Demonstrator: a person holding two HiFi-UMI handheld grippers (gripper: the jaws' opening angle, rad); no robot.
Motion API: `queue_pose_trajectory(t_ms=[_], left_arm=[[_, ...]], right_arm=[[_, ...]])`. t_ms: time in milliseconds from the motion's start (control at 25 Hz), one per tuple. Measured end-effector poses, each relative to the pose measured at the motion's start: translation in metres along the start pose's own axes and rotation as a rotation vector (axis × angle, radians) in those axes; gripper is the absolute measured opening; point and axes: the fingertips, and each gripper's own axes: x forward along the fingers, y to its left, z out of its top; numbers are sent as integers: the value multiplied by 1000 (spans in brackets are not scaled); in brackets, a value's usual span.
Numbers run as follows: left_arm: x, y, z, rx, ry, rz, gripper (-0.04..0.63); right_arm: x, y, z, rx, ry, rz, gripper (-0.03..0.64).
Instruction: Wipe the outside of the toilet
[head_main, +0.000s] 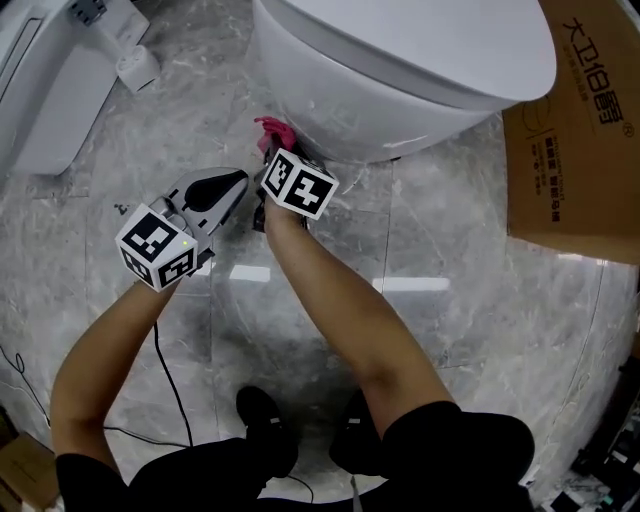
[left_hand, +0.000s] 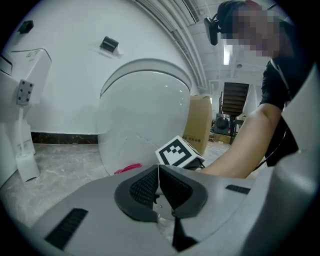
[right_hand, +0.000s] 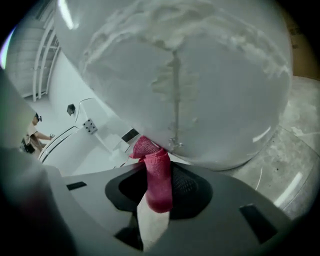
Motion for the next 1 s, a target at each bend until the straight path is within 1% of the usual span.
queue_pose_trajectory(t_ms=[120, 320, 480, 680, 760, 840, 1000], left_arm=[[1, -5, -3, 0, 3, -19, 20], [7, -3, -5, -1, 9, -22, 20], [13, -4, -3, 1, 10, -35, 20], [19, -5, 1, 13, 13, -47, 20], [21, -4, 2, 23, 15, -52, 20], [23, -3, 1, 29, 17, -57, 20], [28, -4, -4, 32, 26, -64, 20]], right_arm=[[1, -8, 3, 50, -8, -29, 124], [-7, -20, -1, 53, 27, -21, 124], [-27, -49, -8, -43, 101, -13, 124], [-57, -104, -5, -163, 206, -43, 126], [-68, -134, 4, -172, 212, -81, 124], [-76, -164, 18, -156, 193, -116, 123], [-84, -193, 45, -155, 164, -134, 123]])
